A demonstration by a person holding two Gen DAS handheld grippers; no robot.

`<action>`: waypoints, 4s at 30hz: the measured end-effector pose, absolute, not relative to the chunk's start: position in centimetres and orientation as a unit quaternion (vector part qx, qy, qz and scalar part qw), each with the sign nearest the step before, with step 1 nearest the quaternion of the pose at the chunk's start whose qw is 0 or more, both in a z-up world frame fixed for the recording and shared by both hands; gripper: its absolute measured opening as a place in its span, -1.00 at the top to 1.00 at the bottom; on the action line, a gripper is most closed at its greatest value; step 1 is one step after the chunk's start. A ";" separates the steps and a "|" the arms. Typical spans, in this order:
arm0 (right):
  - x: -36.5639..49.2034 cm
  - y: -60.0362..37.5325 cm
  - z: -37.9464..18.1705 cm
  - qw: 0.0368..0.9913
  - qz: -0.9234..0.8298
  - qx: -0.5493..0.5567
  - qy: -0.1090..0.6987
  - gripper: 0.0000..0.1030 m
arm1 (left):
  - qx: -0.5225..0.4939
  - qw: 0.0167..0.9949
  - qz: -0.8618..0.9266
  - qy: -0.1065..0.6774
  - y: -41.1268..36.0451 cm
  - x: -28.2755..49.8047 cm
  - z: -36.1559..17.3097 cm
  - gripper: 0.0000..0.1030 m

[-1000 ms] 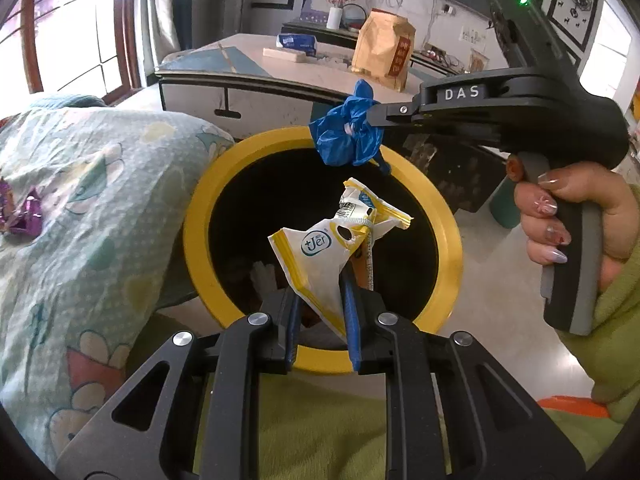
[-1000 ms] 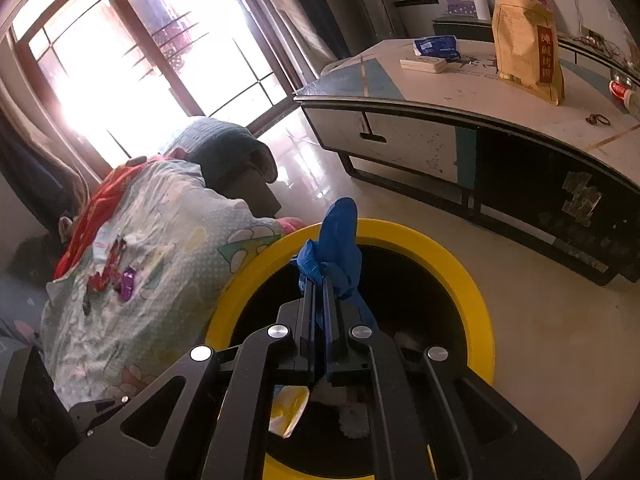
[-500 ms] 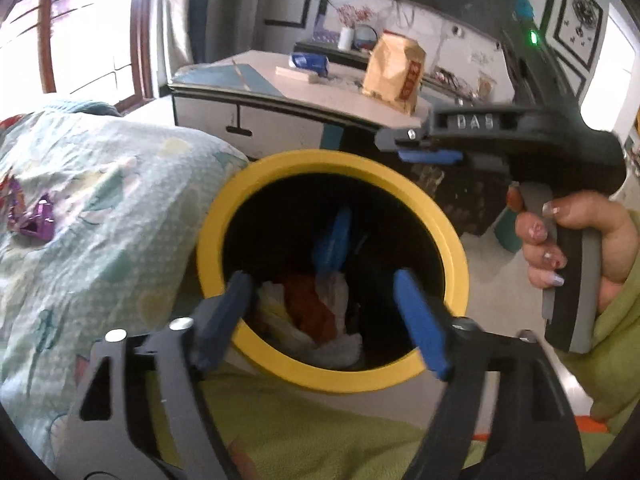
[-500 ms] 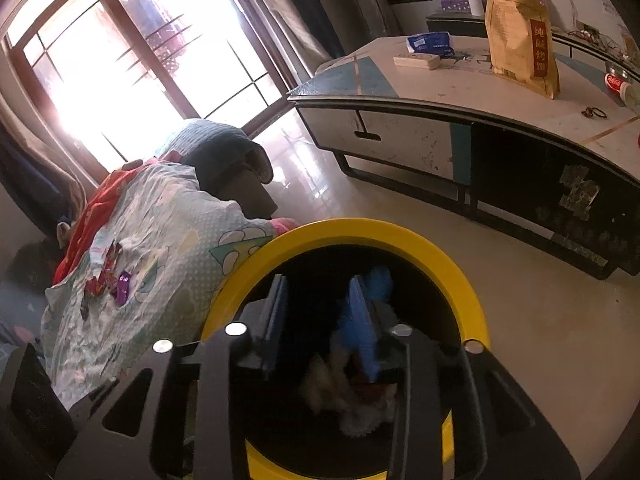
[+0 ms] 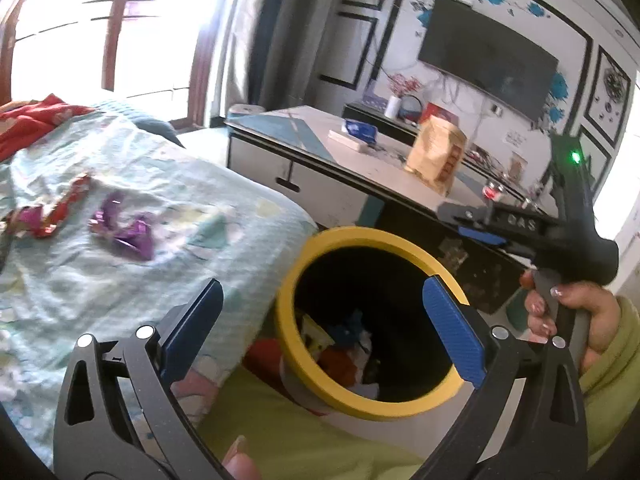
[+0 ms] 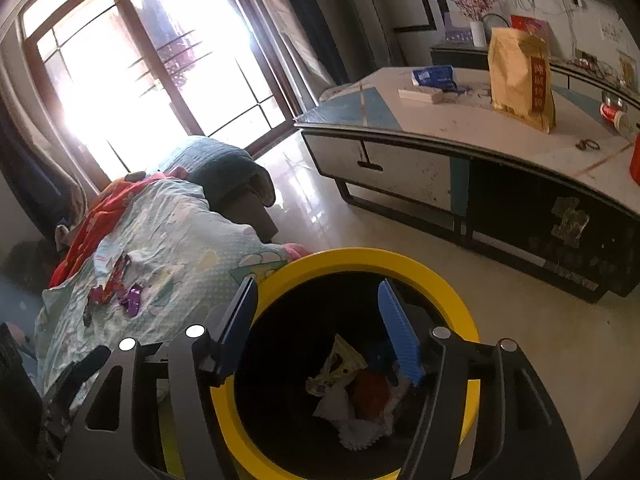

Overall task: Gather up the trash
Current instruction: 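Move both open tools back toward the purple and red candy wrappers, then grasp the brown-red candy wrapper with the left tool while the right grasps the purple wrapper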

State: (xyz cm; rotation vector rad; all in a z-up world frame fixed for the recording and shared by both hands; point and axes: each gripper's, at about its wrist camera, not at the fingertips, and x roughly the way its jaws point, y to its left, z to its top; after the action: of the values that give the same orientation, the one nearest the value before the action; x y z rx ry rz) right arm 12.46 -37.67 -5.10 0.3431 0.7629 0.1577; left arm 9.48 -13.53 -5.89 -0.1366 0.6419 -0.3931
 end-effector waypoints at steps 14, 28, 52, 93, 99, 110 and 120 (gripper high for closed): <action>10.4 -33.4 -2.0 0.928 0.125 0.127 0.327 -0.23 | -0.096 0.954 -0.117 0.260 -7.7 7.8 -3.1 -0.78; 8.5 -28.0 -0.7 0.934 0.183 0.081 0.297 -0.24 | -0.122 0.963 -0.063 0.231 -3.3 6.9 -1.6 -0.78; 7.0 -18.3 -1.1 0.907 0.274 0.005 0.320 -0.29 | -0.192 0.956 0.026 0.219 5.1 6.7 -1.9 -0.78; 20.6 -6.4 -9.1 0.865 0.271 -0.073 0.415 -0.22 | -0.234 0.901 0.046 0.361 13.6 13.9 -9.3 -0.07; 19.8 -7.0 -9.3 0.877 0.261 -0.068 0.398 0.18 | -0.246 0.898 0.050 0.362 14.1 13.7 -9.5 0.15; 16.7 -8.1 -9.3 0.877 0.272 -0.050 0.394 0.25 | -0.274 0.890 0.060 0.359 15.4 13.3 -9.6 0.70; 14.8 -8.3 -8.5 0.869 0.289 -0.037 0.399 0.29 | -0.258 0.912 0.052 0.316 14.4 11.3 -7.9 0.80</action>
State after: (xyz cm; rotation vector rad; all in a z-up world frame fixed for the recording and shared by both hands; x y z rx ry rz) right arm 14.82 -8.29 -8.51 -0.0773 0.8347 0.6046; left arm 11.33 14.41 -7.85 -0.5312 0.6510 0.1080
